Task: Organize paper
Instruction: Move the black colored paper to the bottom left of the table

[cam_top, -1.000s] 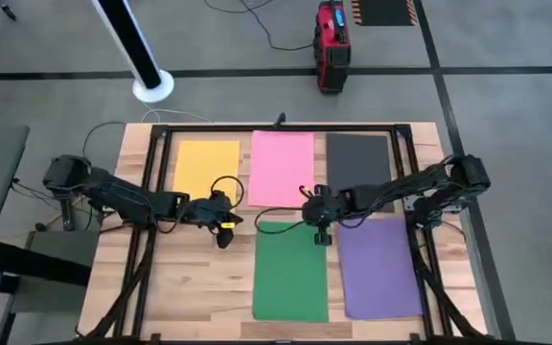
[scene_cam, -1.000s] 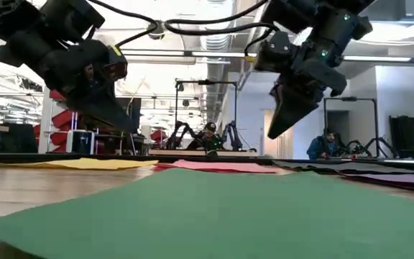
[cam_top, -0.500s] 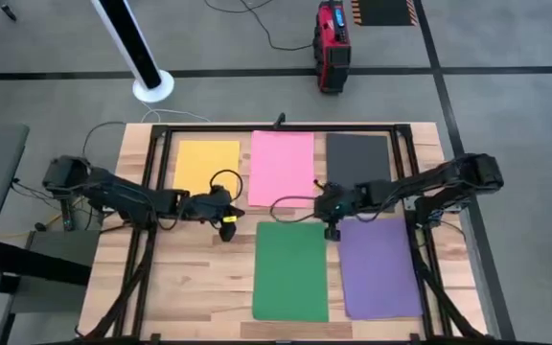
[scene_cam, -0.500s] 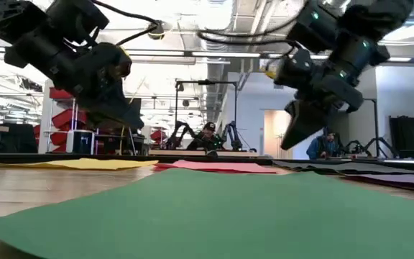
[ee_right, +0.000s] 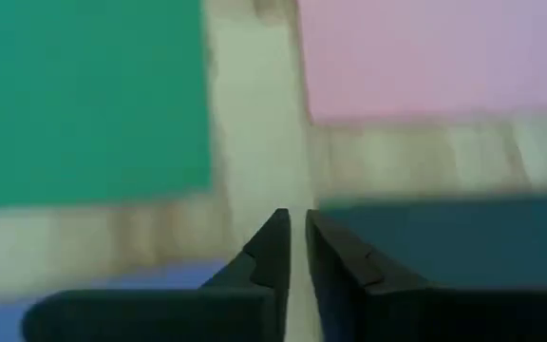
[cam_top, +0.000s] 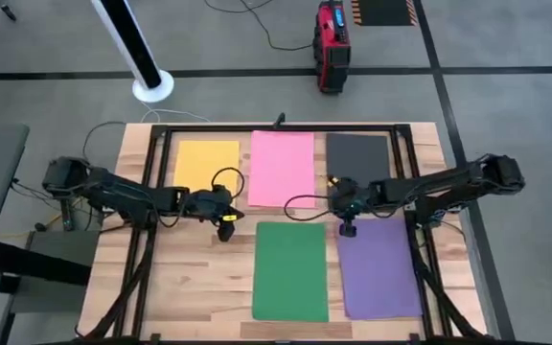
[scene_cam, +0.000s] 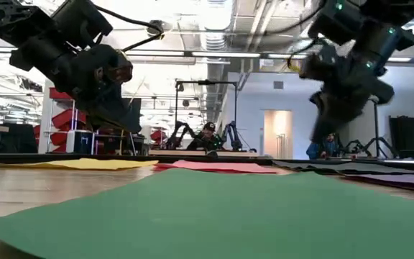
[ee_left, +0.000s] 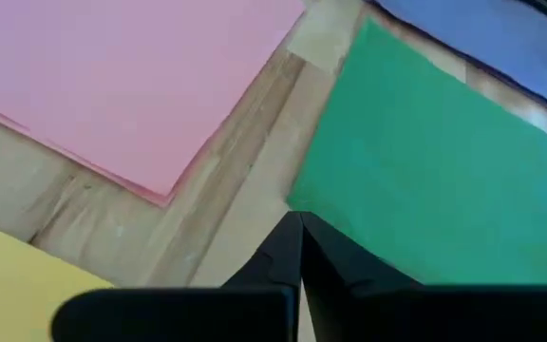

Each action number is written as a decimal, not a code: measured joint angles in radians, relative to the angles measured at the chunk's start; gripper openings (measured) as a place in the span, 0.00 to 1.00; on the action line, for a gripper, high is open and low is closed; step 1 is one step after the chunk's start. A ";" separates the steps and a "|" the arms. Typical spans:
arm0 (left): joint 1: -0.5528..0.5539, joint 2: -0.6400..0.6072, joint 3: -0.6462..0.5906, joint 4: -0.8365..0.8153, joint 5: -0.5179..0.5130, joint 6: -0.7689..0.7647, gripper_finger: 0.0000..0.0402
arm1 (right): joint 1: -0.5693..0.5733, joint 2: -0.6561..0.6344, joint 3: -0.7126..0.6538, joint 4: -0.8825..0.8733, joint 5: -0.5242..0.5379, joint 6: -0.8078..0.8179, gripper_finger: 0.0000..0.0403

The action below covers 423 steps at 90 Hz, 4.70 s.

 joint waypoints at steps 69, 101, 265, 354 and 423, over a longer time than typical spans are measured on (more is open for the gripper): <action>0.000 0.000 0.000 -0.067 -0.026 0.032 0.00 | -0.035 0.190 0.012 0.146 0.016 -0.005 0.06; 0.000 0.000 0.000 -0.065 -0.027 0.030 0.00 | -0.028 0.099 0.013 0.121 0.016 -0.001 0.00; 0.196 0.896 0.977 0.041 0.351 0.944 0.25 | -0.011 -0.083 0.013 0.116 0.015 0.019 0.00; 0.191 0.899 1.005 0.049 0.366 0.978 0.24 | -0.011 -0.082 0.042 0.150 0.015 -0.001 0.00; 0.187 0.861 1.005 -0.066 0.308 0.988 0.00 | -0.018 -0.082 0.116 0.129 0.003 0.002 0.05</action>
